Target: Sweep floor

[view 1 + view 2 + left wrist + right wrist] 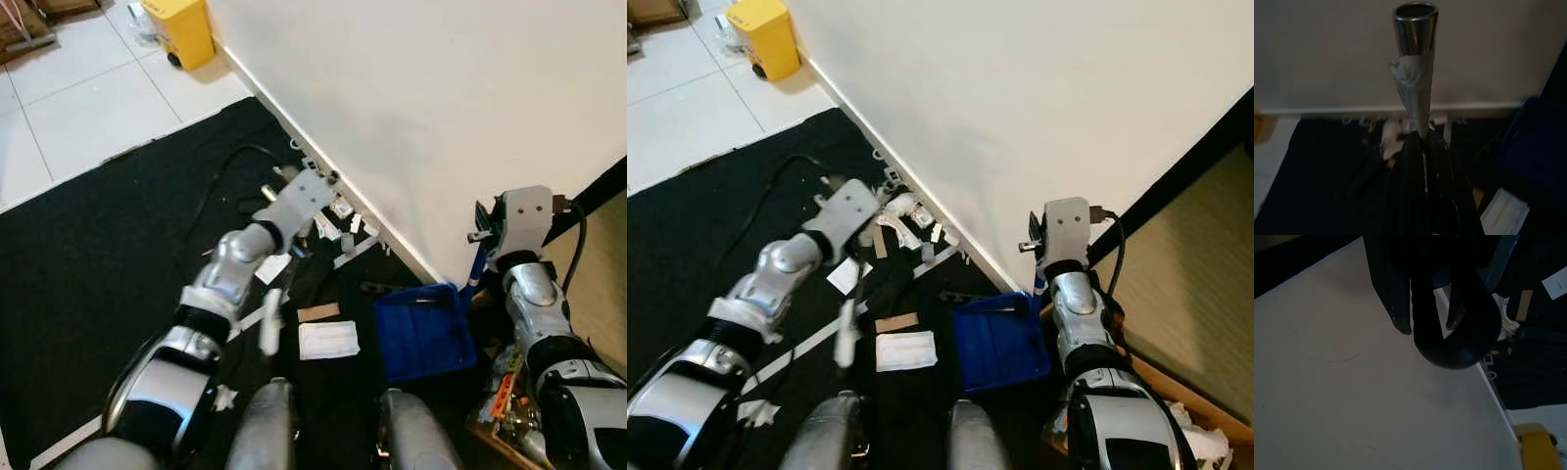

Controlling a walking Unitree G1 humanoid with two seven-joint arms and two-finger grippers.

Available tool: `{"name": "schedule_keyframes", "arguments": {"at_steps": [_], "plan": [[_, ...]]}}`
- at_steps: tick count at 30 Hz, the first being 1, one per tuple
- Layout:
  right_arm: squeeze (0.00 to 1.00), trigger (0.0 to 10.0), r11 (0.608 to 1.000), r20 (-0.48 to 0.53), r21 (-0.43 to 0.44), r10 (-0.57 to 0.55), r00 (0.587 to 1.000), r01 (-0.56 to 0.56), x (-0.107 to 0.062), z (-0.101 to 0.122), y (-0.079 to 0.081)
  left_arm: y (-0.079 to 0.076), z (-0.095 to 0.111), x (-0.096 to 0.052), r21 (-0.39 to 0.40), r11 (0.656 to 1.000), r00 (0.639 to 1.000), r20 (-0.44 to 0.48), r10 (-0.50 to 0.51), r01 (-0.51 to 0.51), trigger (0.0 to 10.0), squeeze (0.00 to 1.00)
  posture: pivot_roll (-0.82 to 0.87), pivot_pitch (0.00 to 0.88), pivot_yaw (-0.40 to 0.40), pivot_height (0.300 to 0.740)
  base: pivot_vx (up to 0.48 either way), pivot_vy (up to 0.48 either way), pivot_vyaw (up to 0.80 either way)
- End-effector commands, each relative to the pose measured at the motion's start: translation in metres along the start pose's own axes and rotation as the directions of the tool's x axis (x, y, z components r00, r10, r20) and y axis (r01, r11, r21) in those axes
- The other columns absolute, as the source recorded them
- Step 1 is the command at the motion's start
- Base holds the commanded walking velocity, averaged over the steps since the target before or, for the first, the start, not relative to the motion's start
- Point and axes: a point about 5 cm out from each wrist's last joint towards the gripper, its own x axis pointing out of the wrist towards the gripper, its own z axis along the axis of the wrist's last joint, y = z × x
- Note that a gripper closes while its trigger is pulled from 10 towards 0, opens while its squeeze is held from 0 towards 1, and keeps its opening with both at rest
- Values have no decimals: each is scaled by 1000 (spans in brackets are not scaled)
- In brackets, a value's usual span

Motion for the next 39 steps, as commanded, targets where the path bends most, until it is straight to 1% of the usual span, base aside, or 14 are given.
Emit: {"name": "schedule_keyframes", "arguments": {"at_steps": [1, 8, 11, 14, 20, 23, 25, 29, 31, 32, 34, 35, 37, 39], "plan": [[0, 10000, 999, -59, 52, 12, 998, -9, -5, -13, 9, -5, 8, 5, 12, 1000, 999, 37, -8, 7, 10000, 0, 25, 132, 7, 740, 0, 0, 0], [0, 10000, 997, -46, 62, 47, 998, -44, -2, -10, 22, -17, 35, 23, -52, 999, 994, 110, 13, -7, 10000, 0, 23, 130, 8, 740, 0, 0, 0], [0, 10000, 996, -43, 67, 67, 997, -64, -1, -8, 26, -26, 53, 31, -148, 989, 984, 177, 38, -12, 10000, 0, 25, 125, 3, 740, 0, 0, 0], [0, 10000, 995, -43, 67, 72, 996, -69, 0, -8, 27, -29, 59, 33, -167, 986, 979, 198, 39, -6, 10000, 0, 26, 123, 2, 740, 0, 0, 0], [0, 10000, 994, -41, 63, 93, 995, -90, 1, -6, 31, -52, 88, 43, -214, 977, 957, 285, 49, 14, 10000, 0, 22, 118, -2, 740, 0, 0, 0], [0, 10000, 994, -38, 63, 94, 995, -92, 2, -6, 31, -52, 98, 45, -212, 977, 946, 316, 68, 0, 10000, 0, 18, 116, 0, 740, 0, 0, 0], [0, 10000, 994, -34, 67, 90, 995, -88, 2, -5, 30, -43, 106, 43, -191, 982, 931, 357, 79, -10, 10000, 0, 18, 116, 1, 740, 0, 0, 0], [0, 10000, 993, -33, 76, 87, 996, -85, 4, -3, 27, -23, 109, 39, -76, 997, 927, 372, 48, -21, 10000, 0, 21, 115, 0, 740, 0, 0, 0], [0, 10000, 993, -34, 80, 87, 996, -84, 4, -3, 26, -7, 101, 33, 68, 998, 944, 329, -10, -13, 10000, 0, 26, 113, -3, 740, 0, 0, 0], [0, 10000, 993, -34, 80, 87, 996, -84, 4, -3, 26, -7, 101, 33, 68, 998, 944, 329, -10, -13, 10000, 0, 26, 113, -3, 740, 0, 0, 0], [0, 10000, 993, -35, 83, 91, 995, -88, 5, -2, 25, 14, 87, 23, 176, 984, 965, 263, -8, -40, 10000, 0, 35, 112, -7, 740, 0, 0, 0], [0, 10000, 993, -35, 83, 91, 995, -88, 5, -2, 25, 14, 87, 23, 176, 984, 965, 263, -8, -40, 10000, 0, 35, 112, -7, 740, 0, 0, 0], [0, 10000, 992, -36, 84, 99, 994, -96, 5, -2, 26, 40, 64, 7, 239, 965, 980, 186, 66, -110, 10000, 0, 42, 112, -11, 740, 0, 0, 0], [0, 10000, 991, -36, 85, 102, 994, -99, 5, -2, 26, 50, 55, 0, 250, 958, 982, 159, 99, -137, 10000, 0, 43, 112, -12, 740, 0, 0, 0]]}}
